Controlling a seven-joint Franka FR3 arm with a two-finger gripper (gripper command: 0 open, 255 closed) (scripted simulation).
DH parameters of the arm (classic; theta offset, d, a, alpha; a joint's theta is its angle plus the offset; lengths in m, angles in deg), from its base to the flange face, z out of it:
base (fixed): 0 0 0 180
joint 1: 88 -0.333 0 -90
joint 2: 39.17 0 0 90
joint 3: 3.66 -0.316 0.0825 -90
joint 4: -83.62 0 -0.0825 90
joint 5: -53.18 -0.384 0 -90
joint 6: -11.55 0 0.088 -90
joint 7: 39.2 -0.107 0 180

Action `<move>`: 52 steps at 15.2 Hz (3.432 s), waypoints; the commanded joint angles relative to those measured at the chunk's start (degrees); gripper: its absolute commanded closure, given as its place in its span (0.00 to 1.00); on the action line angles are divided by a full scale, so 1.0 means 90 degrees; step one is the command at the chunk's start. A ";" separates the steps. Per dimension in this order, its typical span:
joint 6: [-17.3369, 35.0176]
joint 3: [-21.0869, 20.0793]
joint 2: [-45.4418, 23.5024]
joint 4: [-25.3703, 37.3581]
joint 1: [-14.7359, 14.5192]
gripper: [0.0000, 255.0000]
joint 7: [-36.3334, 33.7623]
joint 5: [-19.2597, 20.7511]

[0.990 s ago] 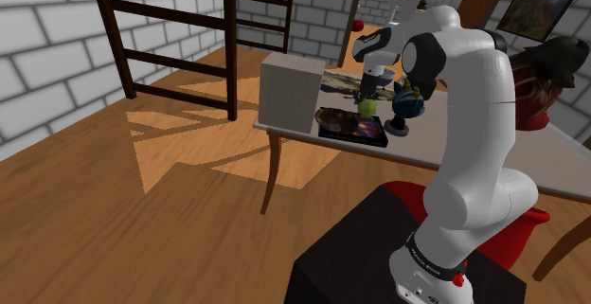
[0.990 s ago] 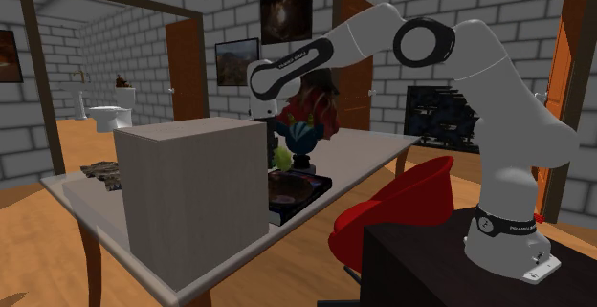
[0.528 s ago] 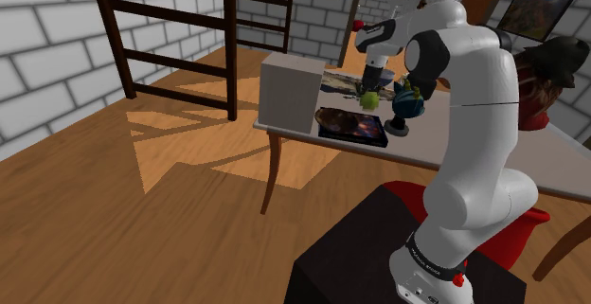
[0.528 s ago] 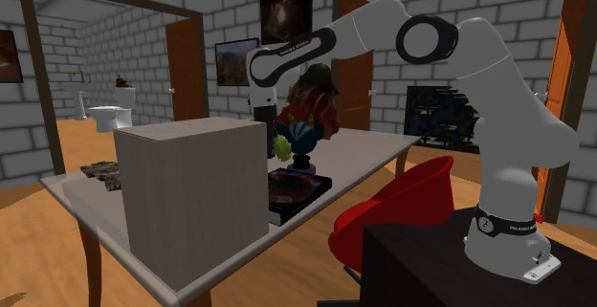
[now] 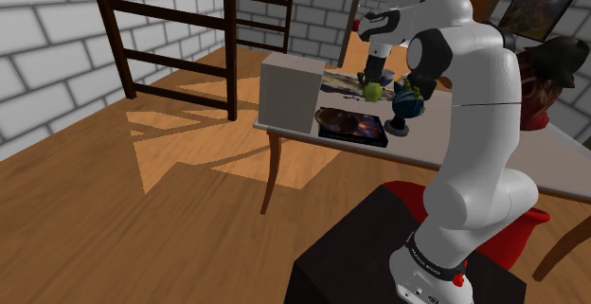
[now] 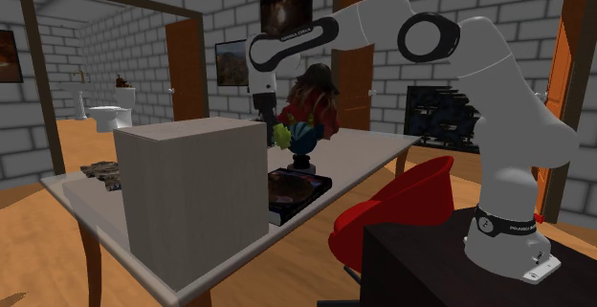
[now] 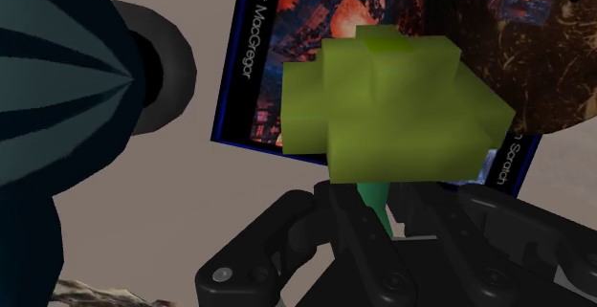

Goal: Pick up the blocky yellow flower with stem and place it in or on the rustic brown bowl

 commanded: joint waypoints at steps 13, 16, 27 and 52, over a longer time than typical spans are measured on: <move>0.0553 -0.0236 0.1679 -0.2108 -0.1185 1.00 -0.1276 0.0424; 0.0732 -0.0411 0.2123 -0.2682 -0.1554 1.00 -0.1812 0.0525; 0.1586 -0.0443 0.1836 -0.3263 -0.1538 1.00 -0.1714 0.0417; 0.1039 -0.0418 0.1913 -0.2790 -0.1517 0.00 -0.1739 0.0461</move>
